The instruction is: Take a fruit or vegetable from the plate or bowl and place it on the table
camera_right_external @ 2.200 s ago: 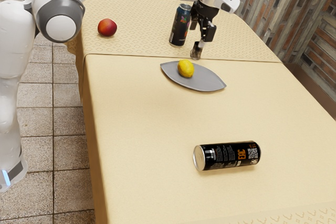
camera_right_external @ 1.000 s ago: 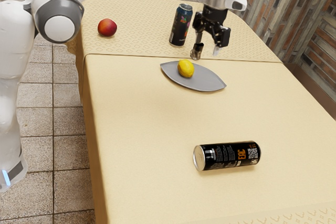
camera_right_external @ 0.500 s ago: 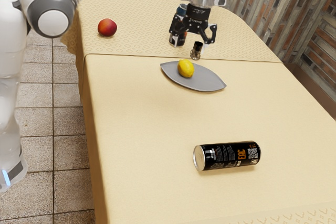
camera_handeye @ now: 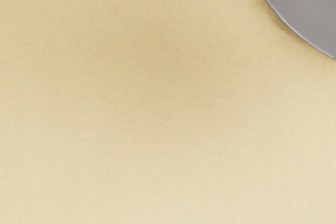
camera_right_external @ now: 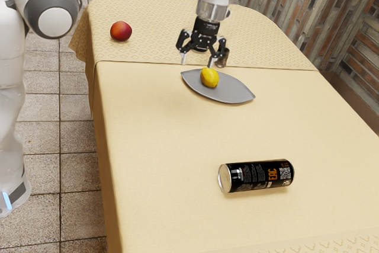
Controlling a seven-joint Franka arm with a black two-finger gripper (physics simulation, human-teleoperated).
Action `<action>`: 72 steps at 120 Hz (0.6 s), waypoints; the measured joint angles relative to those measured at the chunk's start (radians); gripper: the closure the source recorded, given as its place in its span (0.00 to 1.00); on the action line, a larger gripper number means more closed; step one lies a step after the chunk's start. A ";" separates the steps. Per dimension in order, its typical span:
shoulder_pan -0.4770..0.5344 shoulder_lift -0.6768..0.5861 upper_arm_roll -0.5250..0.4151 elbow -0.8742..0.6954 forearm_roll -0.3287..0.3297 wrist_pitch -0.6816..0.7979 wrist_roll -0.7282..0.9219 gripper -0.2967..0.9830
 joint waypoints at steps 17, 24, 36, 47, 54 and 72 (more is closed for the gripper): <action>-0.009 0.000 0.000 -0.035 0.034 0.049 -0.006 0.23; -0.013 -0.009 0.001 -0.050 0.055 0.063 -0.002 0.23; -0.009 -0.015 0.001 -0.056 0.083 0.079 0.005 0.23; -0.005 -0.012 0.001 -0.057 0.094 0.091 0.011 0.23; -0.004 -0.009 0.000 -0.058 0.098 0.099 0.014 0.23; -0.007 0.006 -0.002 -0.066 0.097 0.124 0.021 0.23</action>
